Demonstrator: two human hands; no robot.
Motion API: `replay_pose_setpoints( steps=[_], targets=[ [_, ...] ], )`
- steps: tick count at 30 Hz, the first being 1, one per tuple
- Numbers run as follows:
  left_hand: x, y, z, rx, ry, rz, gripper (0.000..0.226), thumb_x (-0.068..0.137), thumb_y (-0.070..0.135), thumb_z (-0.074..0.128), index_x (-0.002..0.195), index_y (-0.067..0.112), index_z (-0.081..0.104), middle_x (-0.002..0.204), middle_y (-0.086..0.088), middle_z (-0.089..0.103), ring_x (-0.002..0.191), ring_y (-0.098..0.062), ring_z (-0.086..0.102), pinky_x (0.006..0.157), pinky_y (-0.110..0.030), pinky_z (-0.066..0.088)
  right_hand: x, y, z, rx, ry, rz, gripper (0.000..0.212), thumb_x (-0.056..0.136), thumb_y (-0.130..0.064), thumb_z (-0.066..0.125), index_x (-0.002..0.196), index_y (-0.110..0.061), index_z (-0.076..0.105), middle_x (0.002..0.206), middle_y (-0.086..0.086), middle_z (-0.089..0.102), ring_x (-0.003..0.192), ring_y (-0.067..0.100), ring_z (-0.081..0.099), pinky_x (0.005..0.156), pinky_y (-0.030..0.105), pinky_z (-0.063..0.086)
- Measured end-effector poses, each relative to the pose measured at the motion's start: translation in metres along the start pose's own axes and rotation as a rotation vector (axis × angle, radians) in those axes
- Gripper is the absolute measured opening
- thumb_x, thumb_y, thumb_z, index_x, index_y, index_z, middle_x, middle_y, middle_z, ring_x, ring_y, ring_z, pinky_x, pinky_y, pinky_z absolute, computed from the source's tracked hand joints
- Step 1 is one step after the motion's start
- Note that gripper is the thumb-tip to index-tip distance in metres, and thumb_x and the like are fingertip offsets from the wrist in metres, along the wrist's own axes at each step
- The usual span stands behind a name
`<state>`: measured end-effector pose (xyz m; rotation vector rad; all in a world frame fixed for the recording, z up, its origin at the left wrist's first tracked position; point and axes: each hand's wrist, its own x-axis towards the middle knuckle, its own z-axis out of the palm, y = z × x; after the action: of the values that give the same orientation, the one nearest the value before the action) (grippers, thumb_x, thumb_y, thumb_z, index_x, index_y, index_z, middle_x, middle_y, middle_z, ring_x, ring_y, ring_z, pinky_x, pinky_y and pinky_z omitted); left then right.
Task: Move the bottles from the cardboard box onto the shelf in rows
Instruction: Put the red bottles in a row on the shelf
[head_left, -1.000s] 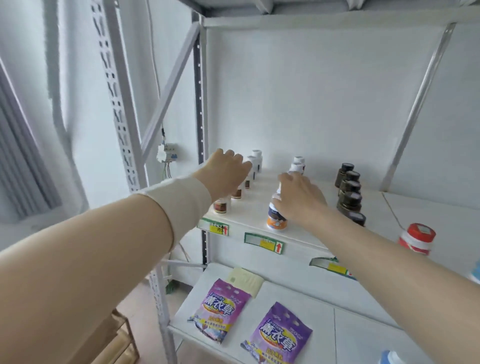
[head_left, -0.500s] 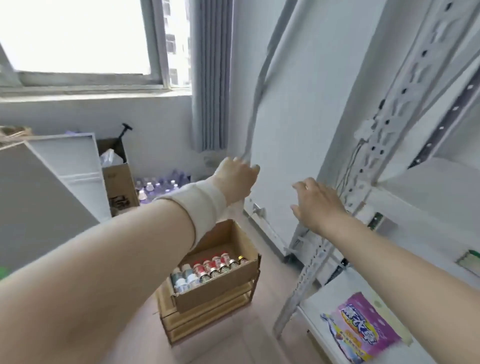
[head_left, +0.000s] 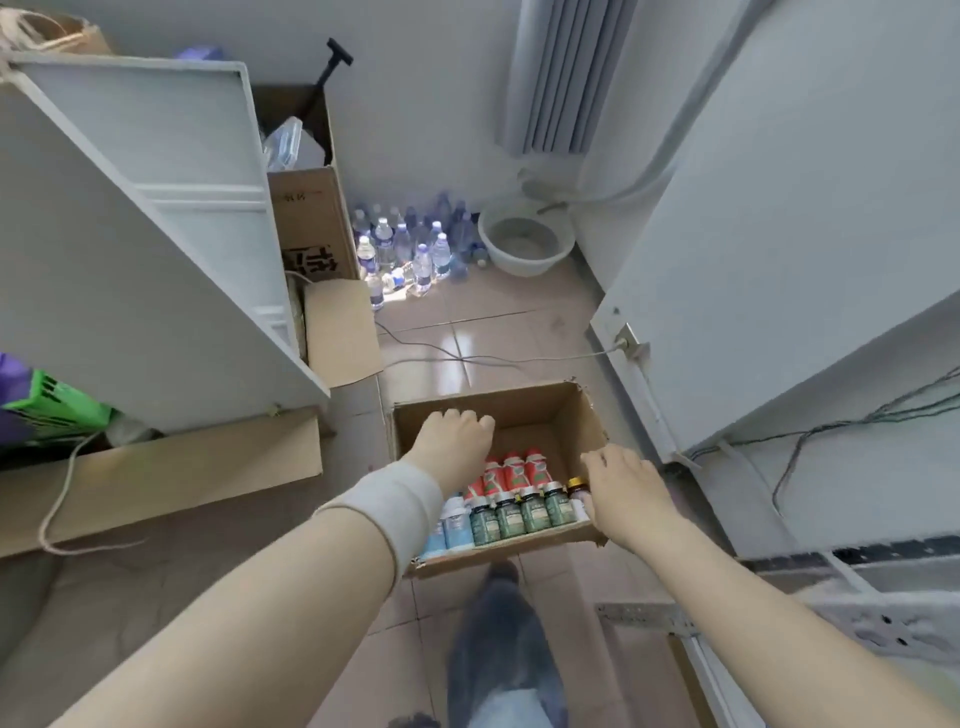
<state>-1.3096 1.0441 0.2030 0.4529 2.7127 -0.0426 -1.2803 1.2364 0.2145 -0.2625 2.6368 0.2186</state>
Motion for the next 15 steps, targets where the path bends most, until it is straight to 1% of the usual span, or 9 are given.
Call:
replay_pose_setpoints(
  steps=[2, 4, 7, 9, 12, 15],
  targets=[
    [0.033, -0.001, 0.031, -0.055, -0.074, -0.034, 0.034, 0.094, 0.022, 0.046, 0.127, 0.011, 0.046, 0.126, -0.010, 0.054, 0.117, -0.030, 0.051, 0.093, -0.038, 0.041, 0.041, 0.007, 0.023, 0.052, -0.072, -0.015, 0.045, 0.096, -0.031, 0.042, 0.136, -0.013, 0.034, 0.137, 0.010, 0.041, 0.127, 0.028, 0.039, 0.102, 0.036, 0.035],
    [0.064, -0.001, 0.063, -0.107, -0.185, -0.057, 0.034, 0.094, 0.022, 0.046, 0.125, 0.010, 0.045, 0.127, -0.011, 0.054, 0.118, -0.030, 0.051, 0.093, -0.039, 0.041, 0.080, 0.016, 0.051, 0.117, -0.152, -0.022, 0.045, 0.096, -0.031, 0.041, 0.137, -0.012, 0.034, 0.137, 0.009, 0.041, 0.127, 0.027, 0.039, 0.102, 0.035, 0.035],
    [0.106, -0.003, 0.110, -0.222, -0.333, -0.126, 0.038, 0.094, 0.028, 0.049, 0.127, 0.009, 0.044, 0.128, -0.010, 0.053, 0.118, -0.030, 0.051, 0.092, -0.038, 0.042, 0.130, 0.028, 0.097, 0.177, -0.281, -0.025, 0.045, 0.096, -0.031, 0.040, 0.136, -0.013, 0.034, 0.136, 0.009, 0.043, 0.125, 0.026, 0.041, 0.100, 0.034, 0.036],
    [0.135, -0.002, 0.140, -0.318, -0.397, -0.185, 0.040, 0.095, 0.031, 0.048, 0.127, 0.009, 0.043, 0.129, -0.010, 0.053, 0.119, -0.030, 0.051, 0.092, -0.037, 0.042, 0.163, 0.035, 0.124, 0.208, -0.336, -0.016, 0.046, 0.095, -0.031, 0.042, 0.136, -0.013, 0.034, 0.136, 0.008, 0.043, 0.124, 0.026, 0.041, 0.100, 0.034, 0.035],
    [0.180, 0.005, 0.179, -0.476, -0.436, -0.248, 0.043, 0.095, 0.037, 0.046, 0.129, 0.010, 0.043, 0.129, -0.010, 0.053, 0.118, -0.028, 0.051, 0.094, -0.037, 0.042, 0.211, 0.043, 0.161, 0.294, -0.374, 0.028, 0.046, 0.094, -0.033, 0.045, 0.135, -0.013, 0.036, 0.133, 0.007, 0.045, 0.124, 0.025, 0.042, 0.100, 0.033, 0.036],
    [0.226, 0.011, 0.215, -0.599, -0.357, -0.322, 0.044, 0.095, 0.040, 0.047, 0.131, 0.014, 0.046, 0.128, -0.008, 0.056, 0.119, -0.025, 0.052, 0.097, -0.035, 0.042, 0.256, 0.044, 0.194, 0.411, -0.395, 0.088, 0.050, 0.093, -0.035, 0.048, 0.136, -0.012, 0.037, 0.131, 0.009, 0.047, 0.123, 0.026, 0.044, 0.099, 0.033, 0.037]
  ],
)
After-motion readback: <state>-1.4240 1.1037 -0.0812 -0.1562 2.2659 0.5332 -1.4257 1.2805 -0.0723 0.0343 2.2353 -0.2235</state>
